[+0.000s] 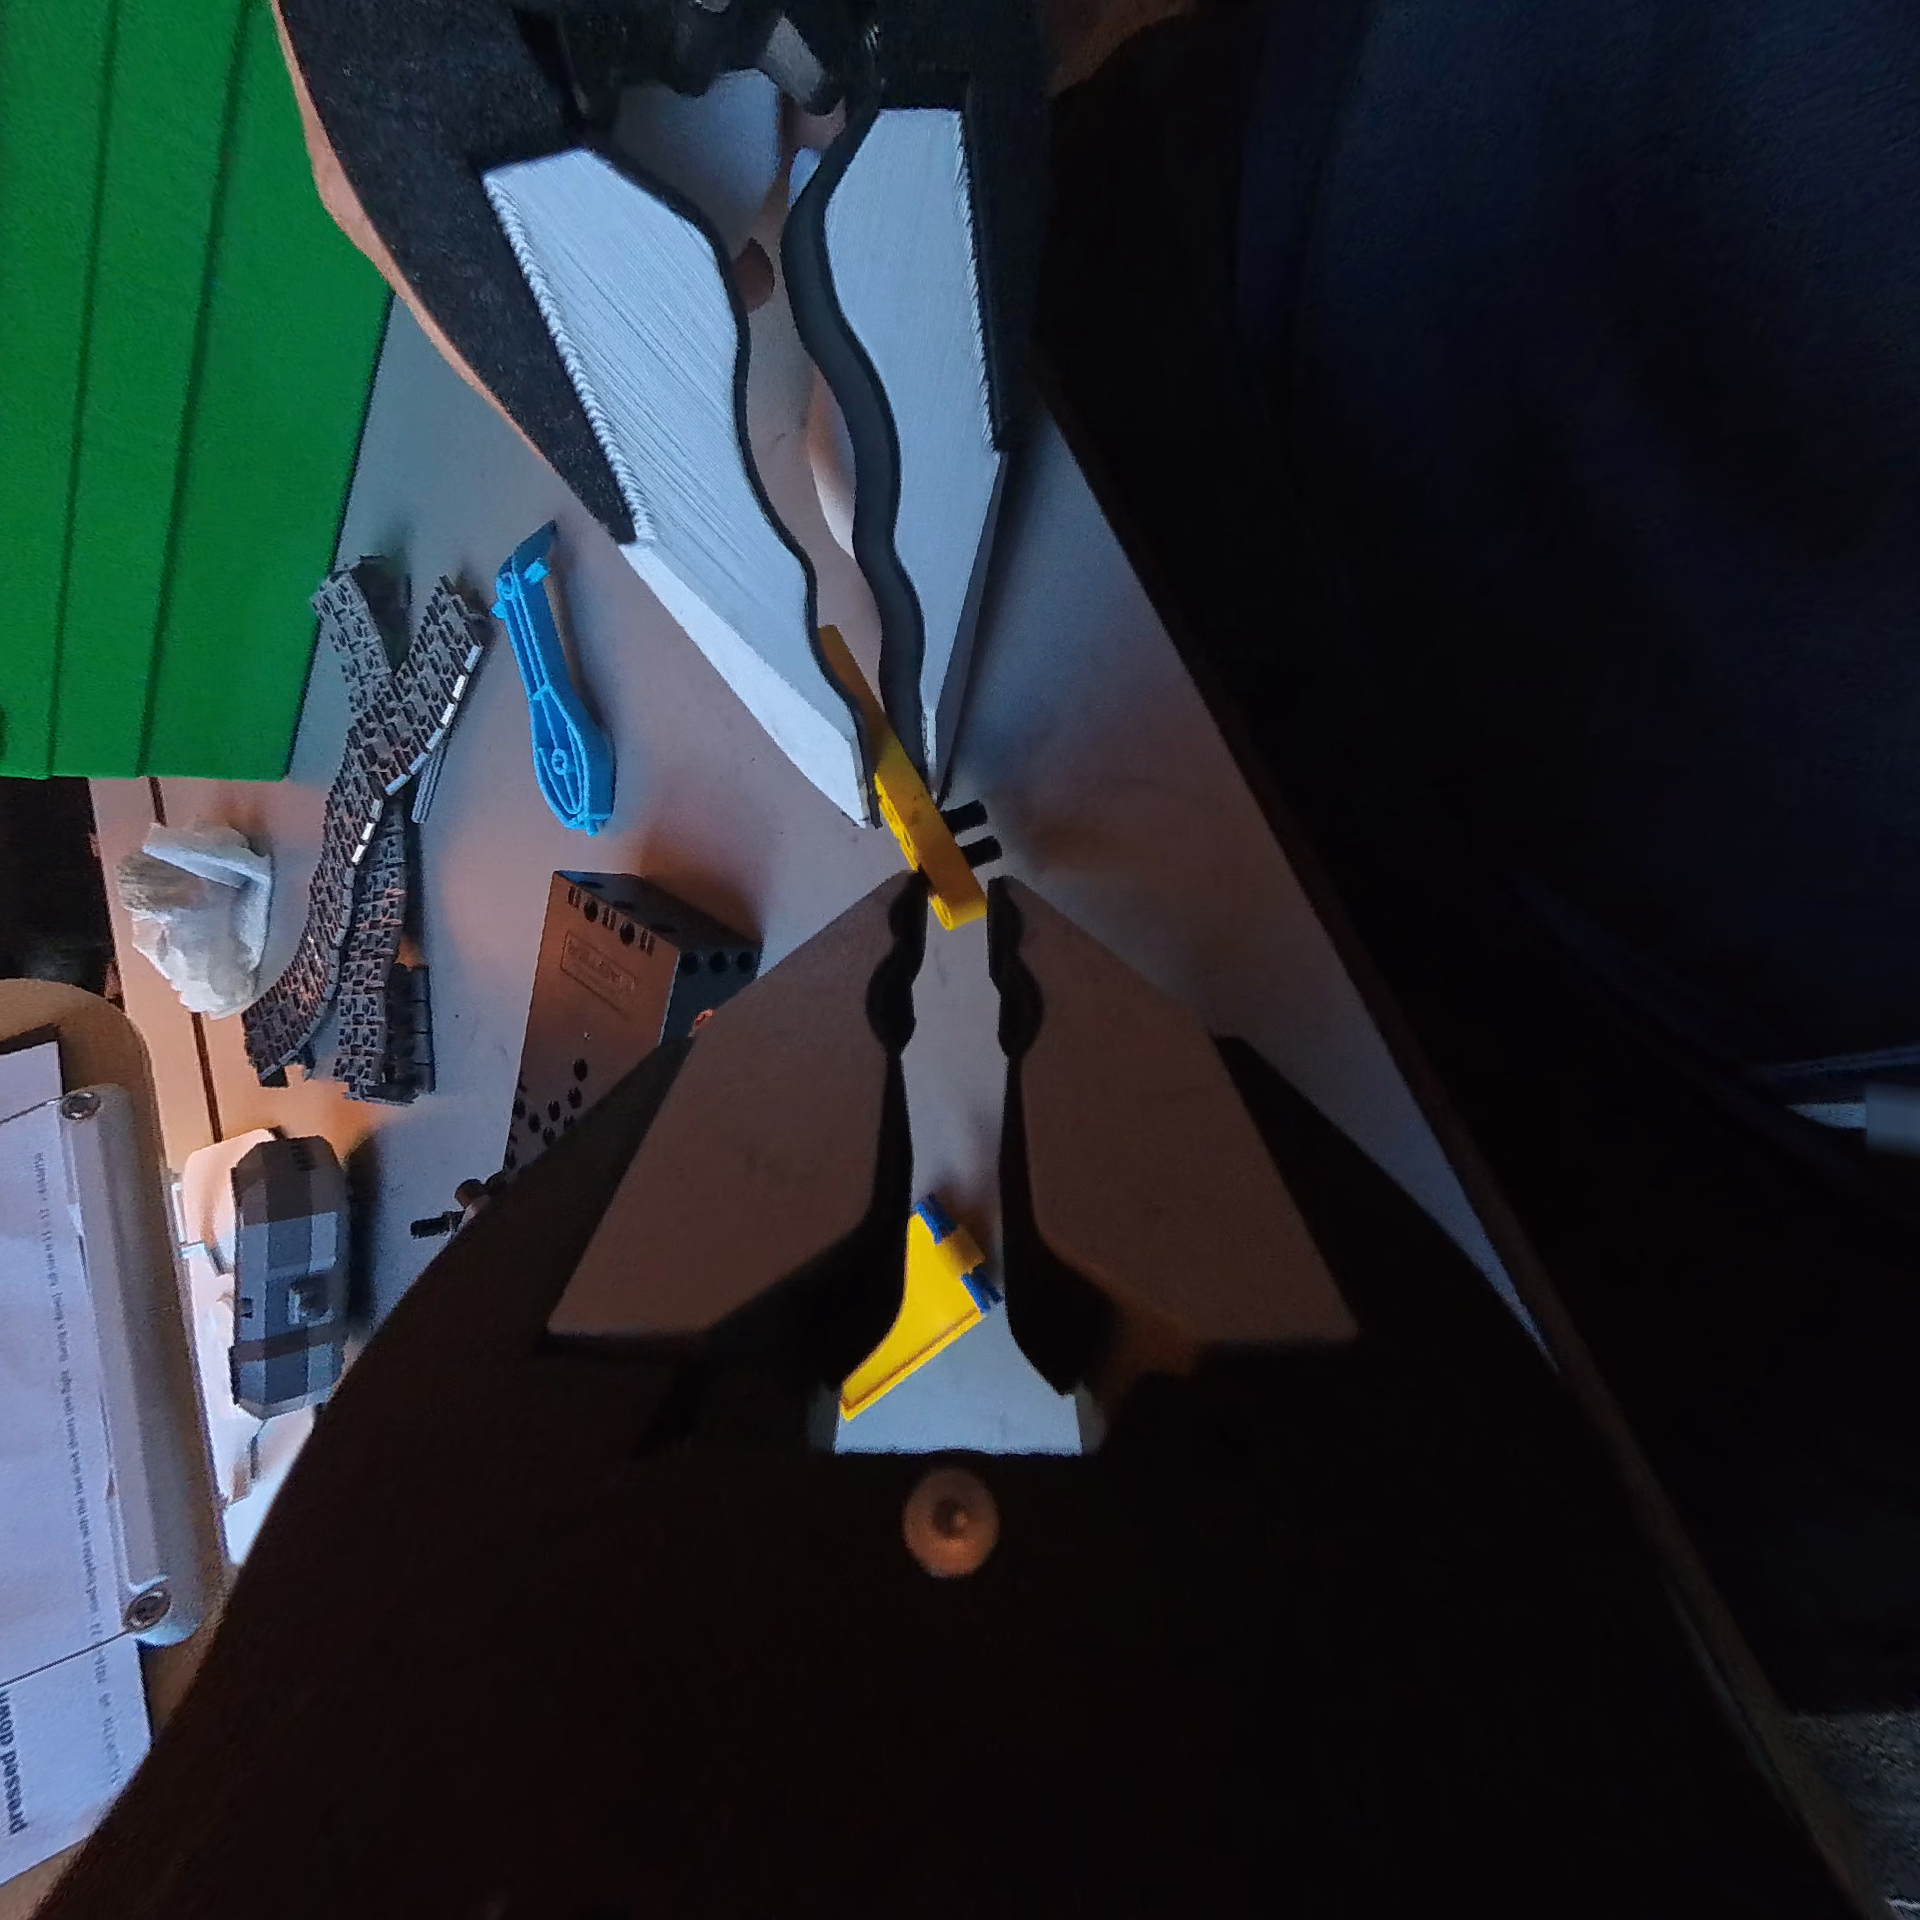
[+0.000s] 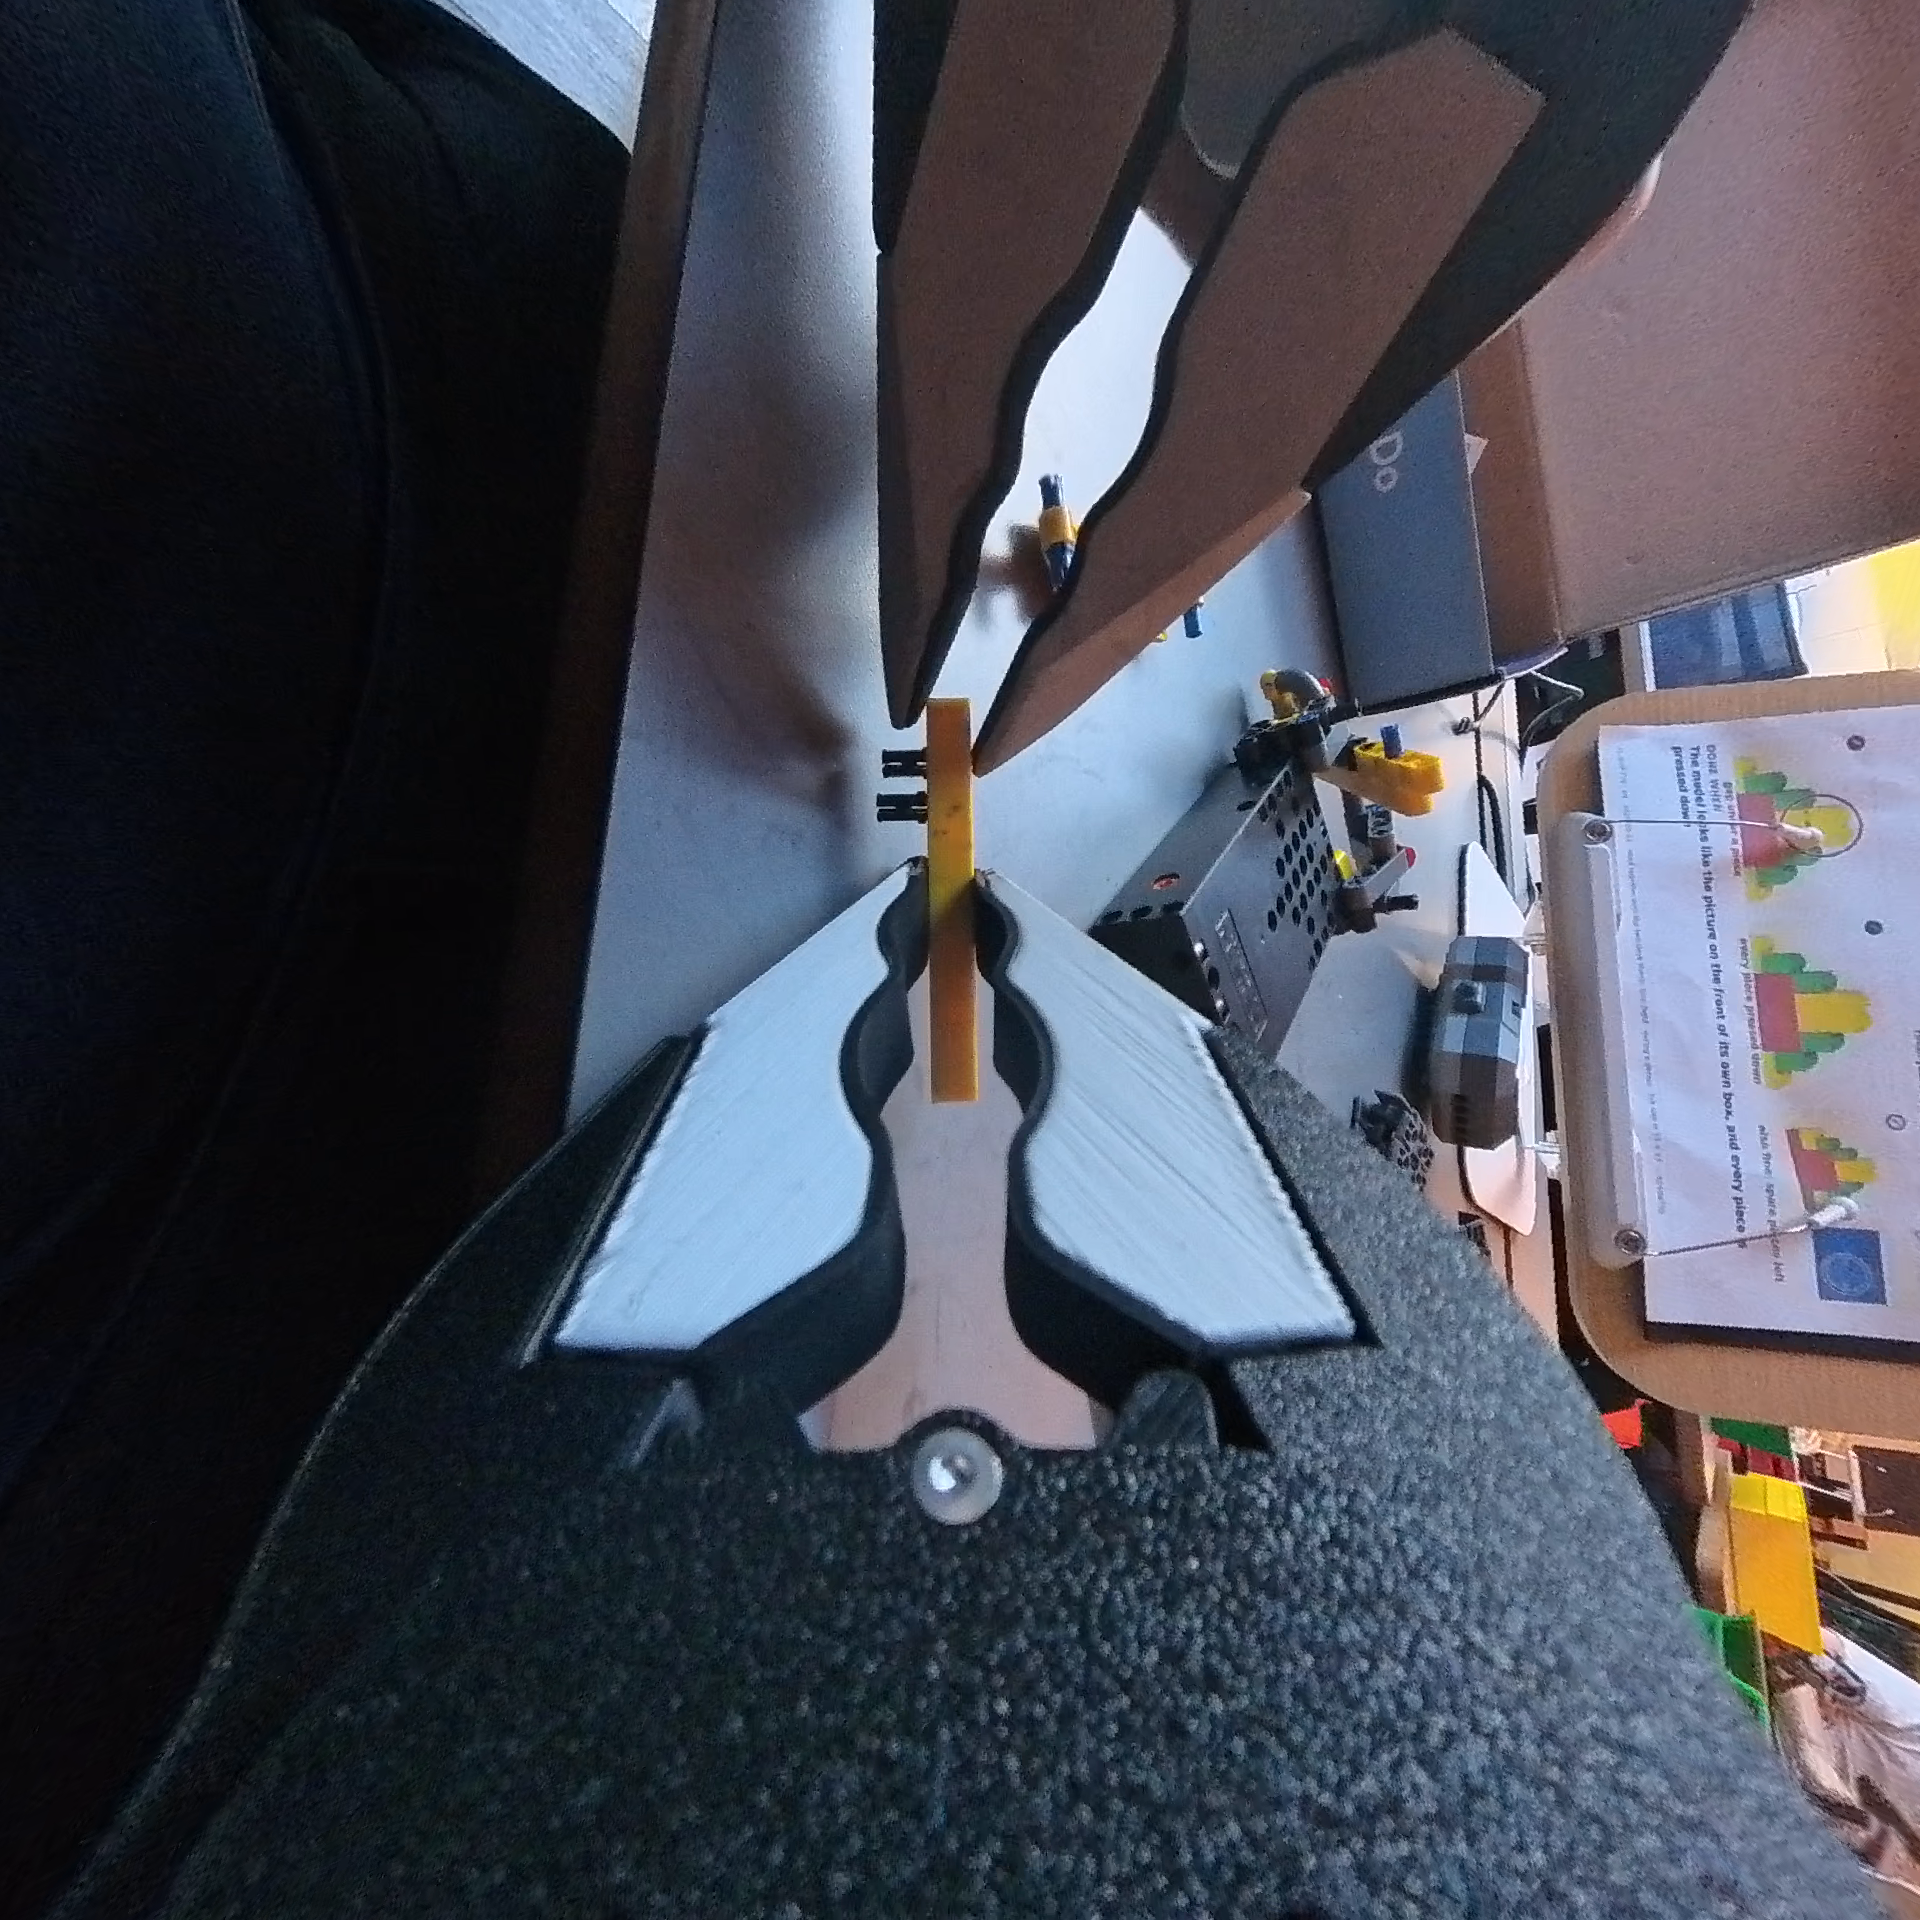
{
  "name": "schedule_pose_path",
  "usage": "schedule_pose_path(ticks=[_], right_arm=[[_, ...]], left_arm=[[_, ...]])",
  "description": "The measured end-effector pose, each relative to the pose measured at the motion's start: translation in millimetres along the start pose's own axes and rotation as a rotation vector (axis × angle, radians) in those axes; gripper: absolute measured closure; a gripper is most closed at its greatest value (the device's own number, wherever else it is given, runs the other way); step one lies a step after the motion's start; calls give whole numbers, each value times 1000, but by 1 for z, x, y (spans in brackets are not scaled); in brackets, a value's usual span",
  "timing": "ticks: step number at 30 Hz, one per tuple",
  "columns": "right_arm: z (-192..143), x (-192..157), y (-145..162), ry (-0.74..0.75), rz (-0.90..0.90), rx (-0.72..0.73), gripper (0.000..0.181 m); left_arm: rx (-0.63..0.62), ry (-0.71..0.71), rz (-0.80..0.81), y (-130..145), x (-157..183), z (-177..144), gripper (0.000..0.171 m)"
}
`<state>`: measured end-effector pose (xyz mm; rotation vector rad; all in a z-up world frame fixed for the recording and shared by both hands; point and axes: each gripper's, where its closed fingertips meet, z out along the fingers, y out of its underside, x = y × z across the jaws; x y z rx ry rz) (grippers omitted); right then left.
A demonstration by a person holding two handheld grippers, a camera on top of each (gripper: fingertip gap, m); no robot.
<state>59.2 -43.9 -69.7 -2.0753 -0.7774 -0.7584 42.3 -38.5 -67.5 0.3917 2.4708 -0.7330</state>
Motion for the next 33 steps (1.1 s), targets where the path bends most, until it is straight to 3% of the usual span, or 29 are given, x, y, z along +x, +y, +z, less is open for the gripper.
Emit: schedule_pose_path(ticks=[16, 33], right_arm=[[2, -1, -2, 2, -4, -1, 175], [2, -1, -2, 33, -50, 18, 174]], left_arm=[[-25, -28, 24, 2, 2, -2, 162], [-47, 51, 149, 5, 5, 0, 162]])
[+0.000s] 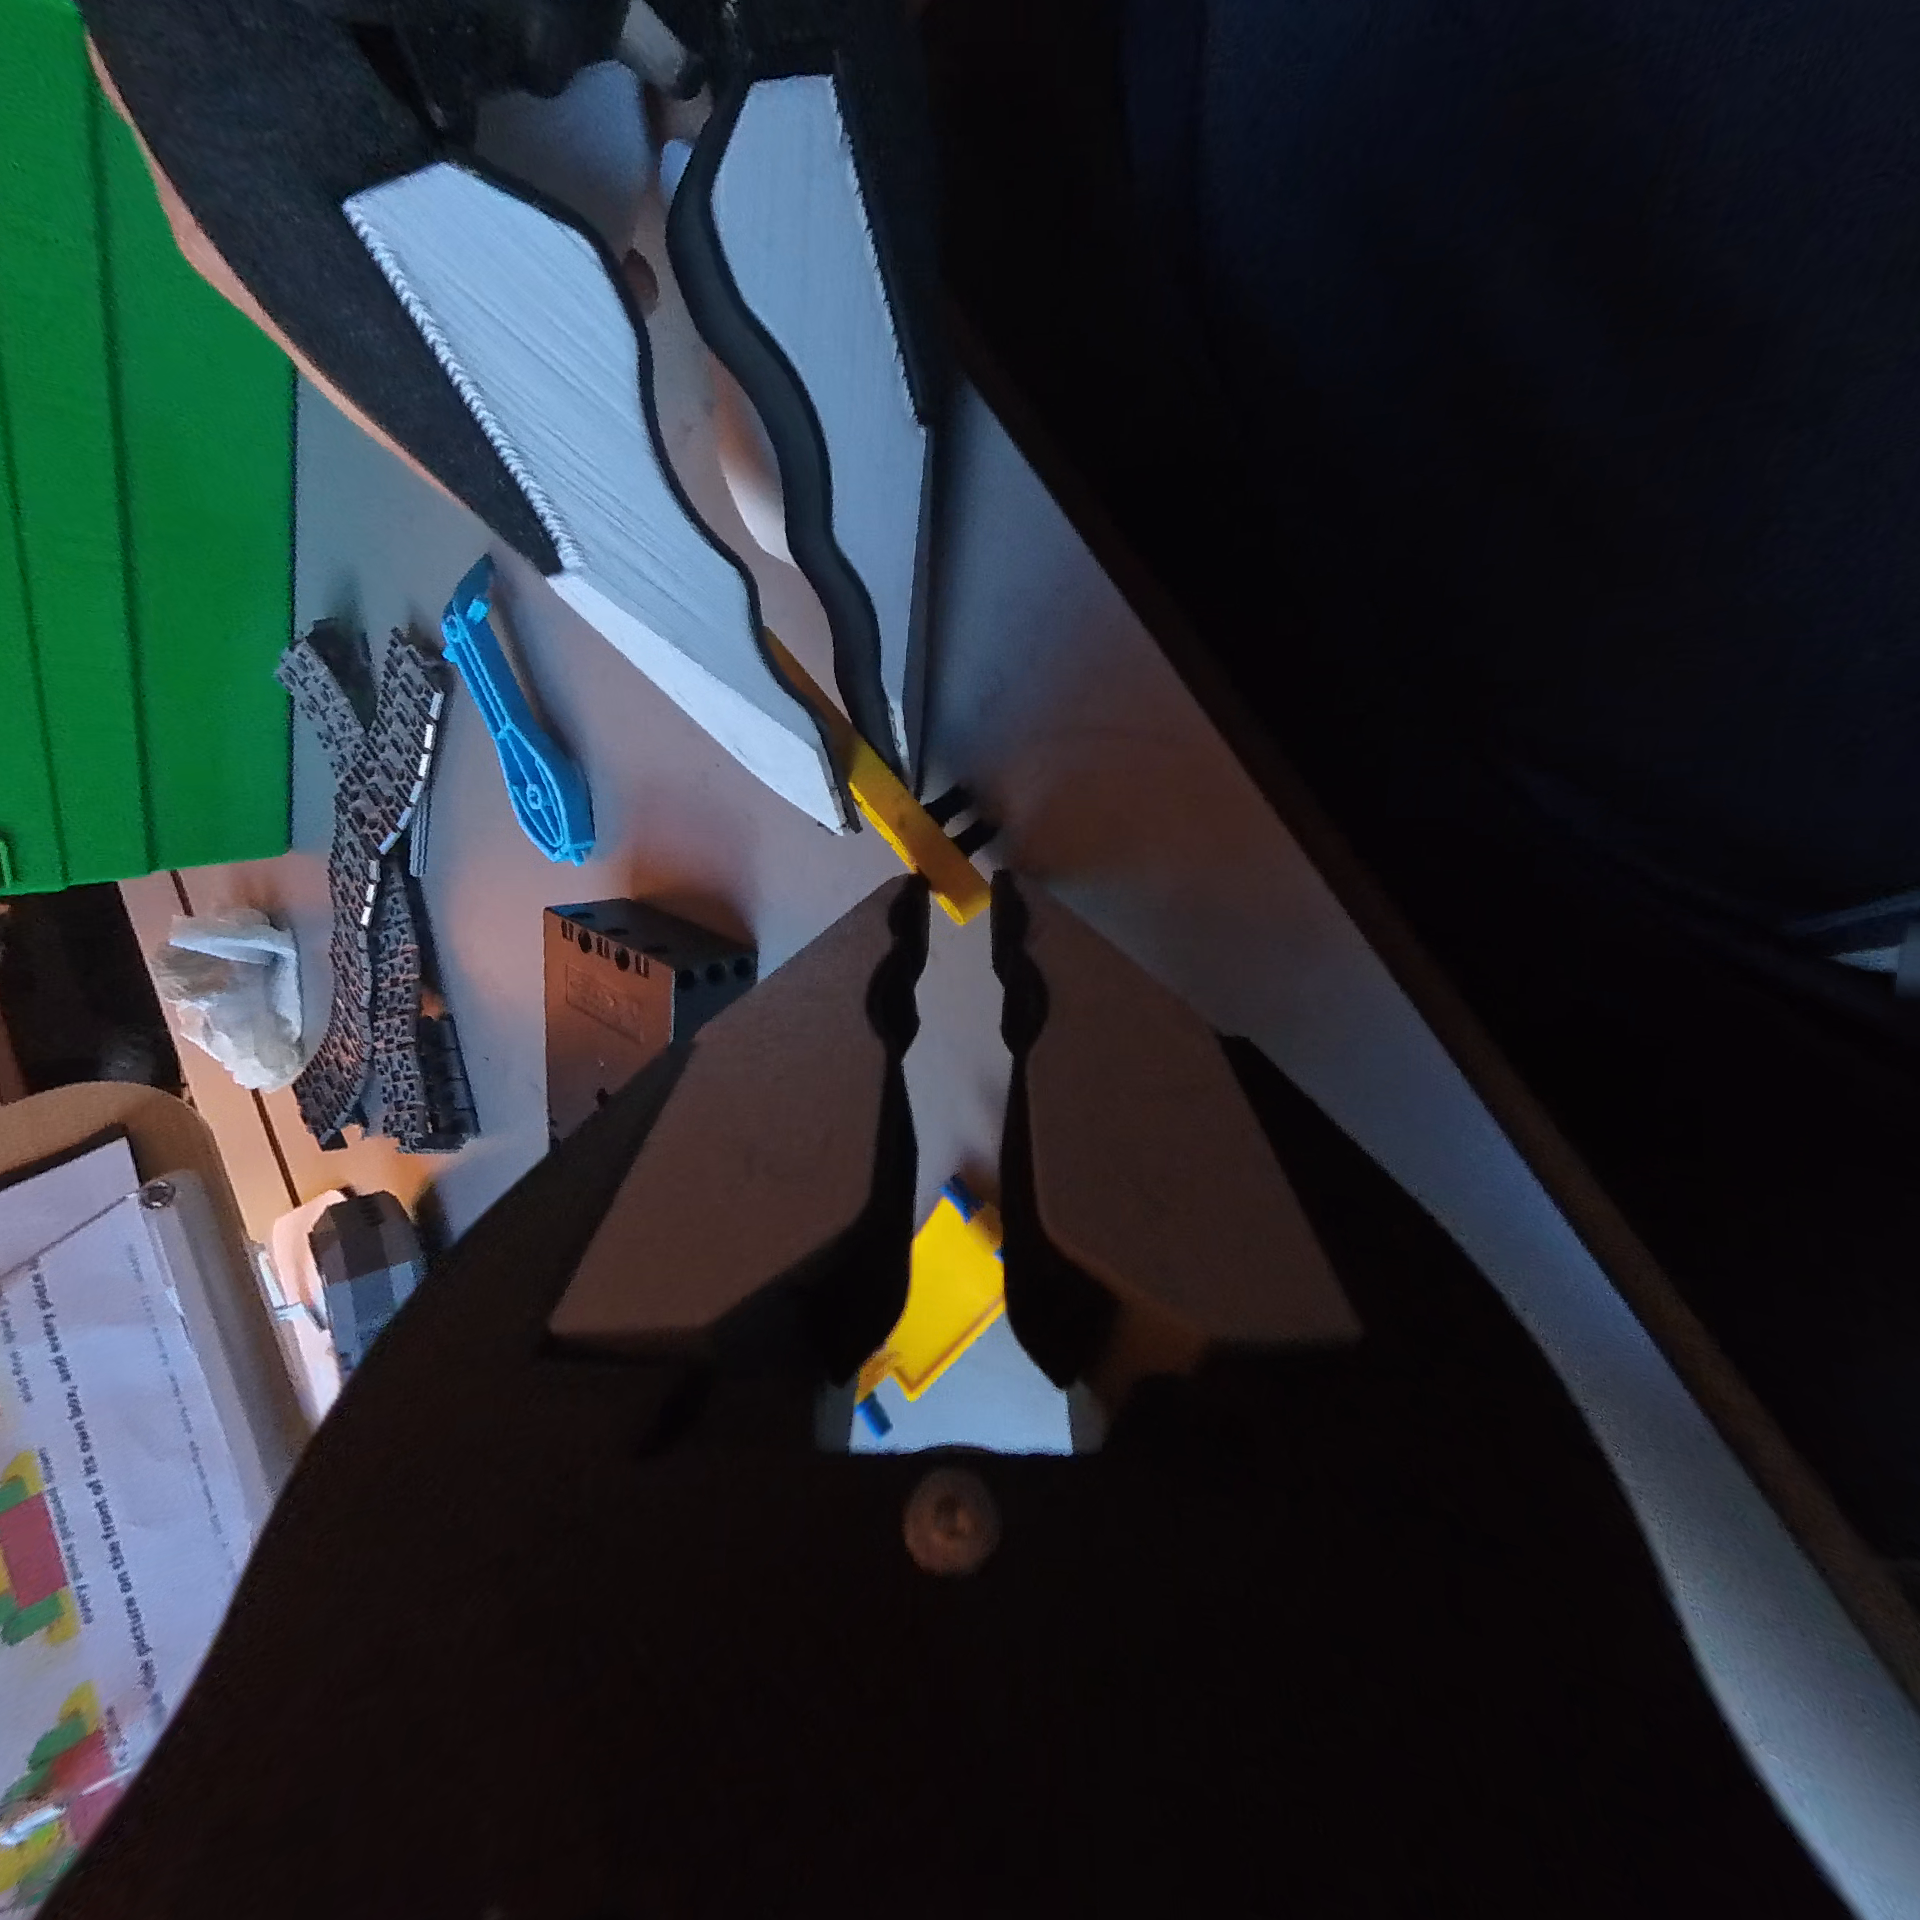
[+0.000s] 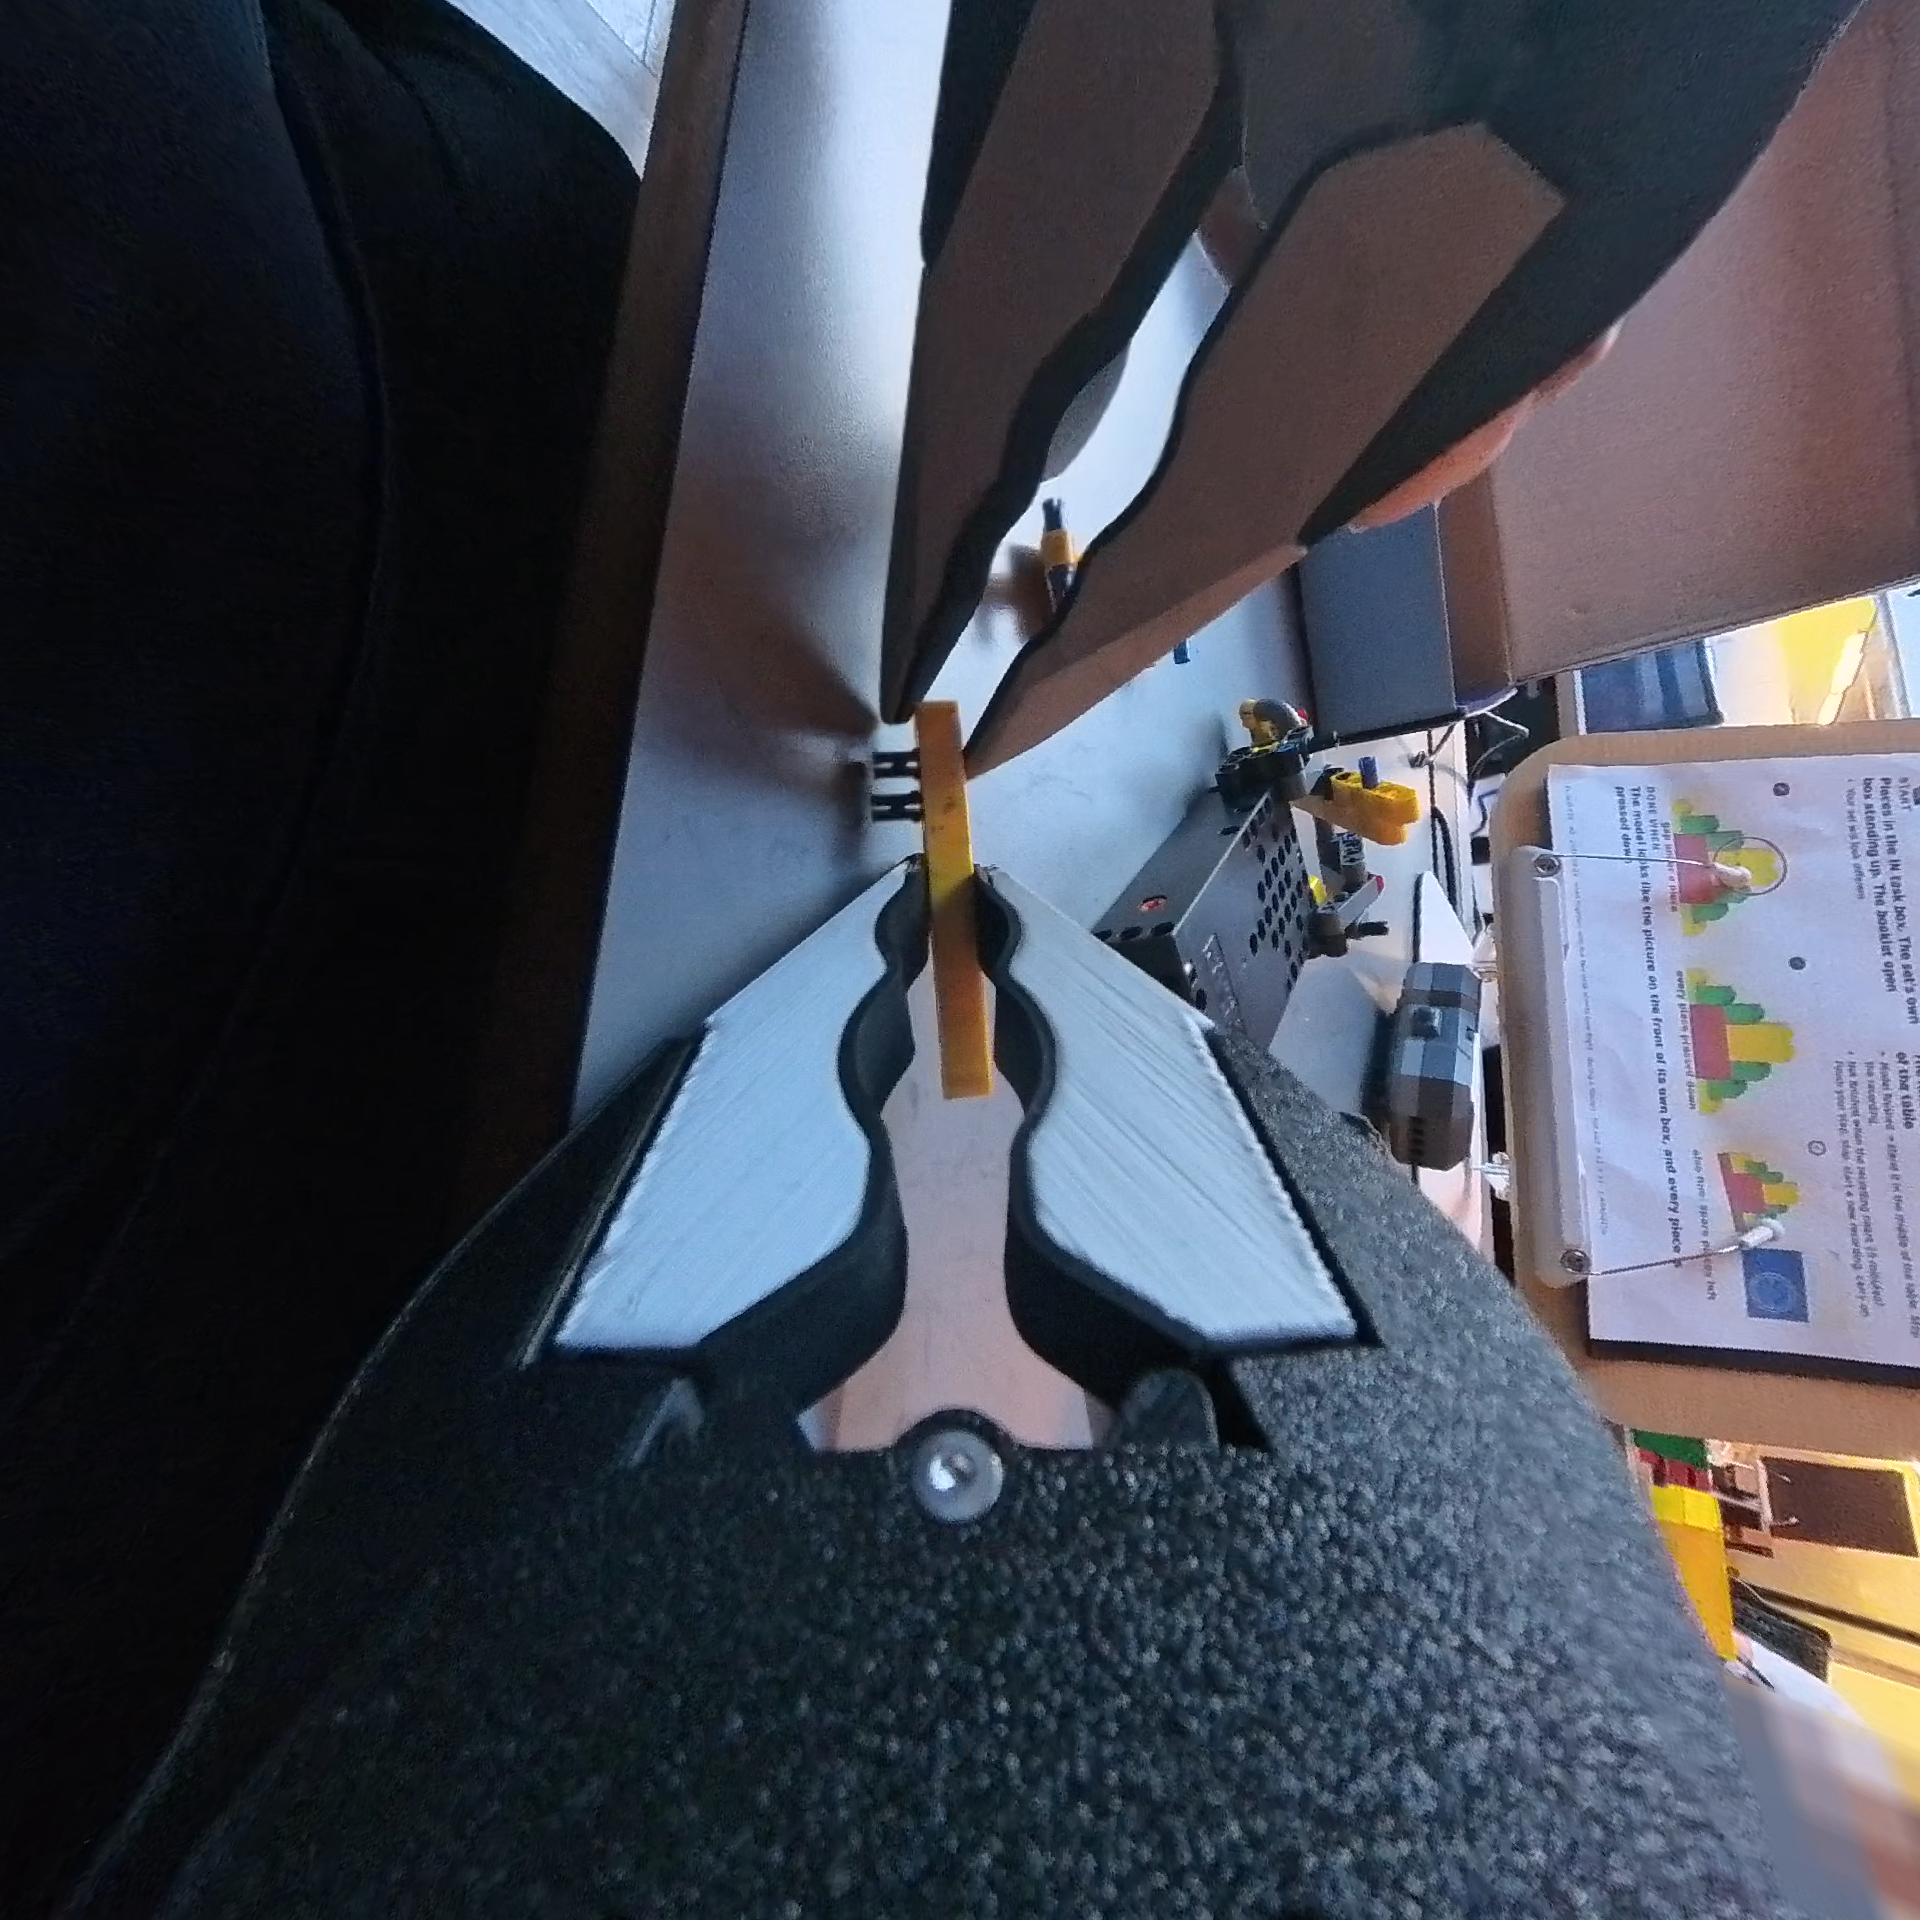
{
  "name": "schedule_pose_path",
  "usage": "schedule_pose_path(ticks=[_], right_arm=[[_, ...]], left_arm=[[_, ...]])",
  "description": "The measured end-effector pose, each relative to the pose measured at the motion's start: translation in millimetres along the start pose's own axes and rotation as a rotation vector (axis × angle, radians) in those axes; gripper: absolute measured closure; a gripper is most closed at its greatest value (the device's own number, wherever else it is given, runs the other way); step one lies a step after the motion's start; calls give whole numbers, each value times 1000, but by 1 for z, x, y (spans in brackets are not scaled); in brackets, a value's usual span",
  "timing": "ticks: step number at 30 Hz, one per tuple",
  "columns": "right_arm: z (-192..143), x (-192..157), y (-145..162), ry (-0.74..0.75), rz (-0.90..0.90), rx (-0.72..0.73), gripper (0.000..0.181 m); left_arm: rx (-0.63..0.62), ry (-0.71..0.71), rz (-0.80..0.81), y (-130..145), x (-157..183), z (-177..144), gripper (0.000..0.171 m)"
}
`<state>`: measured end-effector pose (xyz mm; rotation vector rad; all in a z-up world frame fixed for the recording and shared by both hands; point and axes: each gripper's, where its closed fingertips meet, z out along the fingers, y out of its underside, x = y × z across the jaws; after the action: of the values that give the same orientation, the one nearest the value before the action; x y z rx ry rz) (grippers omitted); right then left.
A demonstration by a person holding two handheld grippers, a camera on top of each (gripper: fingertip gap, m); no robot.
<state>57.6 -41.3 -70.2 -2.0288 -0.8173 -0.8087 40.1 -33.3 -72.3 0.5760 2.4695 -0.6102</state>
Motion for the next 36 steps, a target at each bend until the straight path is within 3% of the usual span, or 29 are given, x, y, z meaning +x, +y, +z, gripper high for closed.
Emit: schedule_pose_path(ticks=[9, 21, 36], right_arm=[[0, -1, 1, 2, -8, -8, 173], [0, 0, 0, 90, -101, -32, 175], [0, 0, -1, 97, -136, -25, 175]], left_arm=[[-10, 68, 63, 0, 1, 0, 162], [22, 16, 94, -8, 3, -4, 162], [40, 189, 138, -7, 4, -4, 163]])
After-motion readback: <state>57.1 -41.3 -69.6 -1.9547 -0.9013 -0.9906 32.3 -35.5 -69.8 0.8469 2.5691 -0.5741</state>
